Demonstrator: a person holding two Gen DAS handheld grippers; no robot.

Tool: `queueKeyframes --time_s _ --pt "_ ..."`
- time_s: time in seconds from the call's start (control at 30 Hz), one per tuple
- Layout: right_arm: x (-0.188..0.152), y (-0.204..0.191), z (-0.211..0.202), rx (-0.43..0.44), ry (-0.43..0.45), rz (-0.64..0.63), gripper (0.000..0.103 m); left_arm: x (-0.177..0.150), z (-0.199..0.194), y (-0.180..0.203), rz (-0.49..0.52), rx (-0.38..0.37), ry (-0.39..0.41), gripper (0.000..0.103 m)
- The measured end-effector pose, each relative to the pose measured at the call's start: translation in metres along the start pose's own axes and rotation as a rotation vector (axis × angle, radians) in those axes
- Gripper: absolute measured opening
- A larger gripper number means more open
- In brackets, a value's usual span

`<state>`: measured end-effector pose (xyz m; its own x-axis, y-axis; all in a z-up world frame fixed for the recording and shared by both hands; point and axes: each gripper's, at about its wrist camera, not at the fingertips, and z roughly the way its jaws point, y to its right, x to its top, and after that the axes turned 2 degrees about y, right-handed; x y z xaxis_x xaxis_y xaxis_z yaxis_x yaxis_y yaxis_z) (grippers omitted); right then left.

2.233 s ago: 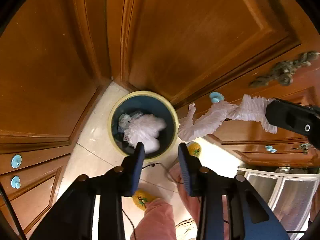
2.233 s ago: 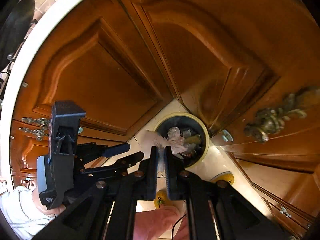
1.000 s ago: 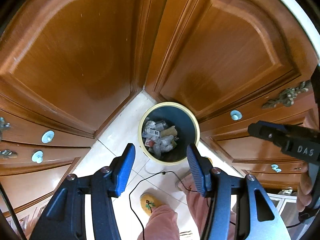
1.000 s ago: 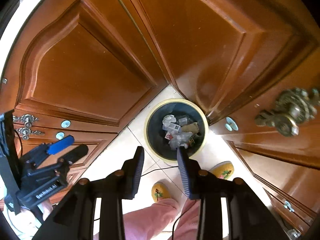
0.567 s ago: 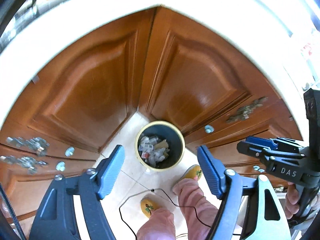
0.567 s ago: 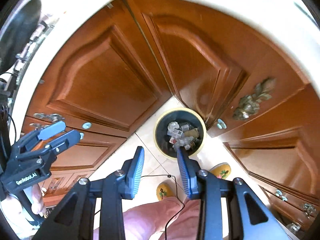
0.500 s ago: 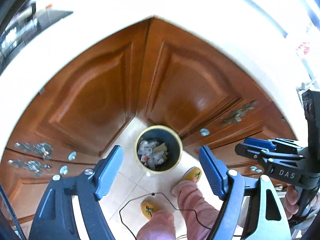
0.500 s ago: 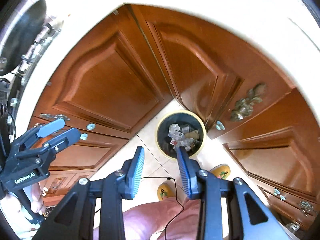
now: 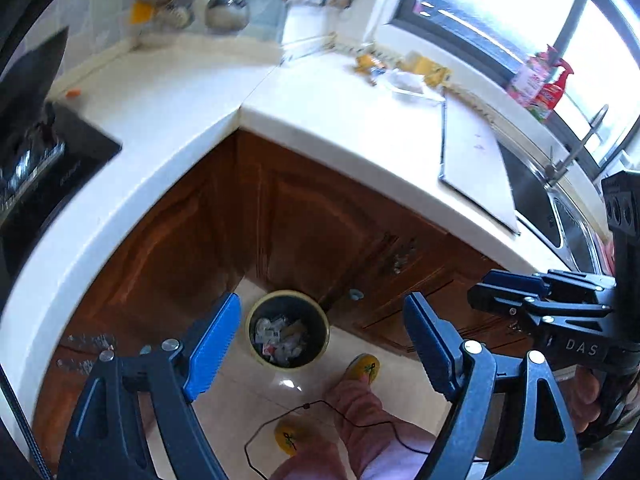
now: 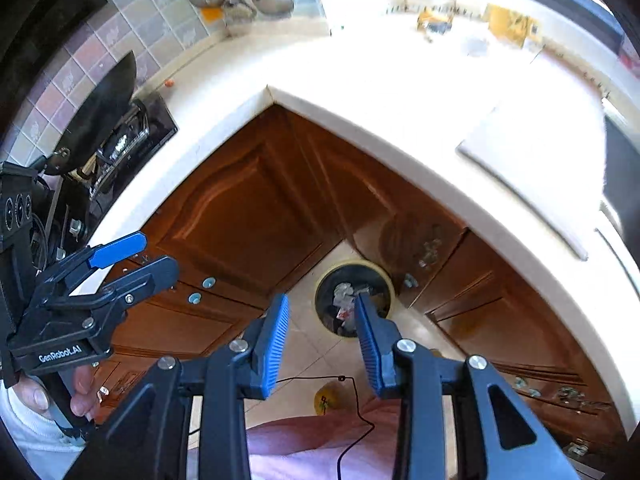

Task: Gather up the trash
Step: 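Raise both open tools back up to the counter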

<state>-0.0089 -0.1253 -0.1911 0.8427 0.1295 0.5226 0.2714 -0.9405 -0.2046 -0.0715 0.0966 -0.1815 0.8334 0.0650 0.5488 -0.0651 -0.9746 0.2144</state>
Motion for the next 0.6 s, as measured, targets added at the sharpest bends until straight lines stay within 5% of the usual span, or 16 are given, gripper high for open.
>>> queueKeyframes --time_s 0.3,0.6 --pt "0.026 0.037 -0.040 -0.005 0.065 0.063 0.035 0.048 -0.025 0.037 0.048 -0.064 0.047 0.083" --pt "0.094 0.103 -0.082 0.006 0.172 0.166 0.035 0.130 -0.019 0.091 0.163 -0.087 0.114 0.088"
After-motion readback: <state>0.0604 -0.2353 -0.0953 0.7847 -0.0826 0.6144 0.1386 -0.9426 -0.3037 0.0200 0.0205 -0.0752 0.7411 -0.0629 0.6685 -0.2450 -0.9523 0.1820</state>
